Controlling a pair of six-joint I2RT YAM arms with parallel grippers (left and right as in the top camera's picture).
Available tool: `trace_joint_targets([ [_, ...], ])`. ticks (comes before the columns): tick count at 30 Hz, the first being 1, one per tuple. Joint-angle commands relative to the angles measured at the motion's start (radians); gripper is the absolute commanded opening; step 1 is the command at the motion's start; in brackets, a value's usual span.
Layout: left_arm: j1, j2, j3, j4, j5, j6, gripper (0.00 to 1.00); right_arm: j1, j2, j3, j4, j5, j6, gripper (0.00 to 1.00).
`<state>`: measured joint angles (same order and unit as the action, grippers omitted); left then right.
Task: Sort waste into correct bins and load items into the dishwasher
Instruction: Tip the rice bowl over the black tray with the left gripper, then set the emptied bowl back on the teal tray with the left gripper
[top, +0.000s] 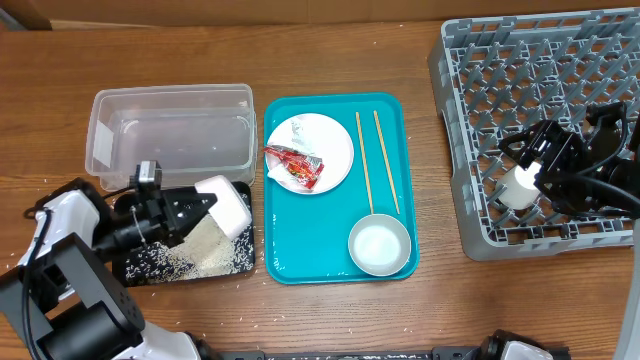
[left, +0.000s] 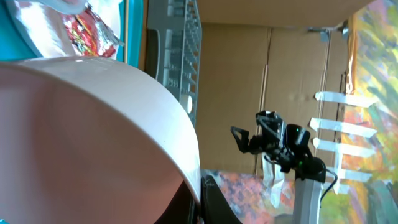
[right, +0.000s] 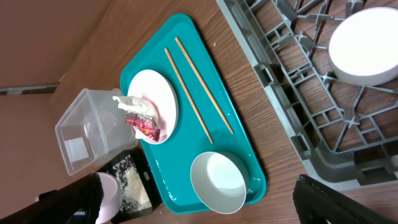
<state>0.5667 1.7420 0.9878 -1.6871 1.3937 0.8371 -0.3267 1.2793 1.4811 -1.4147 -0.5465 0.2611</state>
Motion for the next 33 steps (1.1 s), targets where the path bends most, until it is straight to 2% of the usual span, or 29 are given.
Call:
trace_joint_targets([
  [1, -0.069, -0.018, 0.015, -0.005, 0.028, -0.044, 0.04, 0.002, -0.004, 0.015, 0.003, -0.01, -0.003, 1.0],
  [5, -0.207, -0.03, 0.047, -0.004, 0.031, -0.13, 0.04, 0.002, -0.004, 0.015, 0.006, -0.01, -0.003, 1.0],
  [13, -0.563, -0.029, 0.073, 0.035, 0.172, -0.233, 0.04, 0.002, -0.004, 0.015, 0.005, -0.022, 0.0, 1.0],
  [16, -0.594, -0.029, 0.121, 0.035, 0.168, -0.263, 0.04, 0.002, -0.004, 0.015, 0.006, -0.04, 0.0, 1.0],
  [19, -0.561, -0.029, 0.187, 0.039, 0.117, -0.324, 0.04, 0.002, -0.004, 0.015, 0.006, -0.04, 0.001, 1.0],
  [23, -0.46, -0.03, 0.303, 0.198, -0.103, -0.524, 0.04, 0.002, -0.004, 0.015, 0.006, -0.04, 0.0, 1.0],
  [27, -0.432, -0.034, 0.4, 0.363, -0.483, -0.796, 0.04, 0.002, -0.004, 0.015, 0.006, -0.04, 0.0, 1.0],
  [29, -0.454, -0.044, 0.449, 0.365, -0.627, -0.867, 0.04, 0.002, -0.004, 0.015, 0.005, -0.04, 0.0, 1.0],
  [33, -0.579, -0.089, 0.499, 0.36, -0.71, -0.93, 0.04, 0.002, -0.004, 0.015, 0.001, -0.04, 0.0, 1.0],
])
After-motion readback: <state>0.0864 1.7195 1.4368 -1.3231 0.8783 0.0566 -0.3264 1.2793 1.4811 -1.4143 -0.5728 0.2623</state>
